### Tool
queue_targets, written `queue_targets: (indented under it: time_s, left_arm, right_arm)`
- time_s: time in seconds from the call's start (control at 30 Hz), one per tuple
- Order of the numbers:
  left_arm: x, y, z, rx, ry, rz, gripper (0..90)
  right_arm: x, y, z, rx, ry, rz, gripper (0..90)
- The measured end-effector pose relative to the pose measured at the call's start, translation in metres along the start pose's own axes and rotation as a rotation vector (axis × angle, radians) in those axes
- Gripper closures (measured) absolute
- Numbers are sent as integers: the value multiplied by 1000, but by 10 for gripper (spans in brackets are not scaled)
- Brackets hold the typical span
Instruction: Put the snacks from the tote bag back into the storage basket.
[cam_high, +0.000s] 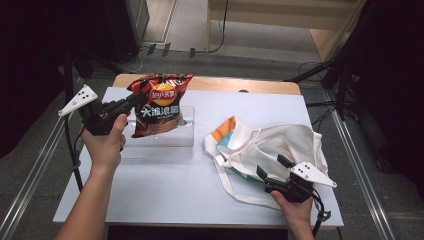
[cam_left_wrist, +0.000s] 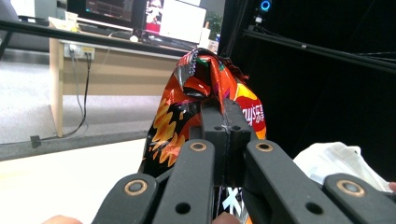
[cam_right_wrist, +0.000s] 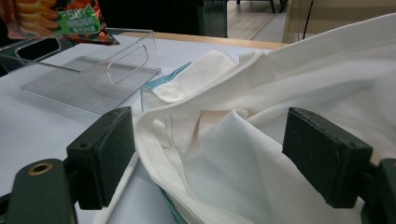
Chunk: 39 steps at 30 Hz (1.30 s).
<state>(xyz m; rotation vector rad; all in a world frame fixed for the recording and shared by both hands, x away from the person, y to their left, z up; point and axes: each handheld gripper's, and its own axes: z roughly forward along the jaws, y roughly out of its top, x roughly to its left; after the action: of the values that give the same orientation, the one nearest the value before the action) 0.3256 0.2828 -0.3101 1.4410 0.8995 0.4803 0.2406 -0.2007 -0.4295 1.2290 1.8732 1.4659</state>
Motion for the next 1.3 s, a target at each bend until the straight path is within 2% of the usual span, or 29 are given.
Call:
queue_targets:
  time_s: [0.23, 0.47, 0.57, 0.63, 0.73, 0.8, 0.87, 0.97, 1.0, 1.03, 1.1, 1.17, 1.3]
  left_arm:
    - [8, -14, 6, 49, -13, 1, 900]
    - [21, -31, 12, 90, -3, -36, 900]
    - [24, -40, 16, 114, 21, -35, 900]
    - [29, -44, 15, 113, 23, -60, 900]
    - [33, -46, 16, 146, 68, -73, 892]
    - [34, -47, 18, 171, 132, -66, 807]
    - [34, -48, 19, 177, 135, -72, 733]
    - [31, -49, 22, 197, 171, -71, 665]
    - [30, -49, 23, 199, 175, -73, 669]
    - [28, -49, 24, 207, 191, -48, 704]
    - [26, -48, 24, 211, 220, -25, 818]
    - [28, -47, 26, 220, 208, -33, 893]
    - [37, -44, 27, 233, 173, -45, 900]
  right_arm:
    - [0, -1, 2, 6, -2, -2, 177]
    - [0, -2, 2, 9, -8, -3, 177]
    - [0, -2, 2, 7, -10, -3, 178]
    - [0, -2, 1, 6, -11, 1, 180]
    - [0, -2, 1, 7, -12, 4, 182]
    - [0, -2, 2, 6, -11, 1, 183]
    - [0, -2, 2, 5, -11, 1, 184]
    - [0, -2, 1, 3, -13, 2, 186]
    - [-1, -2, 1, 2, -13, 3, 186]
    - [-1, -2, 1, 3, -13, 4, 187]
    - [0, -2, 1, 2, -14, 1, 189]
    - [1, -2, 1, 2, -14, -1, 191]
    - [0, -2, 1, -1, -15, 1, 194]
